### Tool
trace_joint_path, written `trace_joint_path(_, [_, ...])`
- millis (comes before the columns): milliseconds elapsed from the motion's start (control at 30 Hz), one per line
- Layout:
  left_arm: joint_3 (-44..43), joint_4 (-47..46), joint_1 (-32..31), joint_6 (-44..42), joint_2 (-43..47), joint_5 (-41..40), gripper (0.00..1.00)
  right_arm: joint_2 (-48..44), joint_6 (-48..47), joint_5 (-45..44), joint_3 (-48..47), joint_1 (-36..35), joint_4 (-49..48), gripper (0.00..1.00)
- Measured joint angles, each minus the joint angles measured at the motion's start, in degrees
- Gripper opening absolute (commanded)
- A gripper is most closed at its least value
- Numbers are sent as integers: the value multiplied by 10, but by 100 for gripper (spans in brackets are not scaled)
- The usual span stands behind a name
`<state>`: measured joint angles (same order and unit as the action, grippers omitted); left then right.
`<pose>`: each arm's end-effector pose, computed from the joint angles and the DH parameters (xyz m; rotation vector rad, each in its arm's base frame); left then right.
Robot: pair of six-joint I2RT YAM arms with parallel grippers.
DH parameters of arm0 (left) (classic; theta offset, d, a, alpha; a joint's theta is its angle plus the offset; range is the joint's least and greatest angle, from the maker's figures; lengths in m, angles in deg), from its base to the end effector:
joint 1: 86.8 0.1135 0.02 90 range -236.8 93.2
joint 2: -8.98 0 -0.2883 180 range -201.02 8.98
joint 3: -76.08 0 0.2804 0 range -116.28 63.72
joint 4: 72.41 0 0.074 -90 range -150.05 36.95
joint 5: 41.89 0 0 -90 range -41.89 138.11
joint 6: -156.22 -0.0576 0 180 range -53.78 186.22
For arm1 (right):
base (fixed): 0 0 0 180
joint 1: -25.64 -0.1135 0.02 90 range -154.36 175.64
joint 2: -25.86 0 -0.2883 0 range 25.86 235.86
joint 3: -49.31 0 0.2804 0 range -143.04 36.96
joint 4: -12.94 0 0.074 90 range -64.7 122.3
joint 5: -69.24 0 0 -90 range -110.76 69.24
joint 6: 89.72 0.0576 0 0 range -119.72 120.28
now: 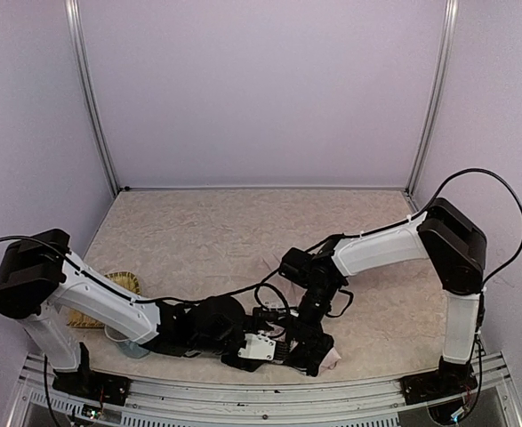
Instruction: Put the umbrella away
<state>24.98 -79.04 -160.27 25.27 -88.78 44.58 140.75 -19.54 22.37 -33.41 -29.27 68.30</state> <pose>0.1036 -0.3365 0.1107 1.8974 1.2612 -0.2298 0.1883 0.3366 0.1098 1.6949 -2.1809 -1.0587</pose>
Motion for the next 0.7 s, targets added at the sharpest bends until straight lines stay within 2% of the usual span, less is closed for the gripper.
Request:
trace_joint_path(67, [-28, 23, 6, 11, -15, -1, 55, -8, 20, 9, 9, 9, 6, 67])
trace_joint_path(133, [-58, 52, 13, 20, -25, 7, 50, -24, 41, 11, 22, 14, 5, 79])
trace_joint_path(200, [-81, 78, 19, 32, -41, 22, 46, -49, 45, -3, 42, 15, -26, 98])
trace_joint_path(267, [-96, 92, 27, 30, -48, 51, 44, -76, 48, -15, 68, 16, -70, 100])
trace_joint_path(433, [-120, 118, 37, 52, -59, 75, 36, -156, 75, -126, 151, 18, -194, 100])
trace_joint_path(700, [-126, 120, 69, 111, -67, 140, 36, -375, 120, -293, 272, 14, -303, 100])
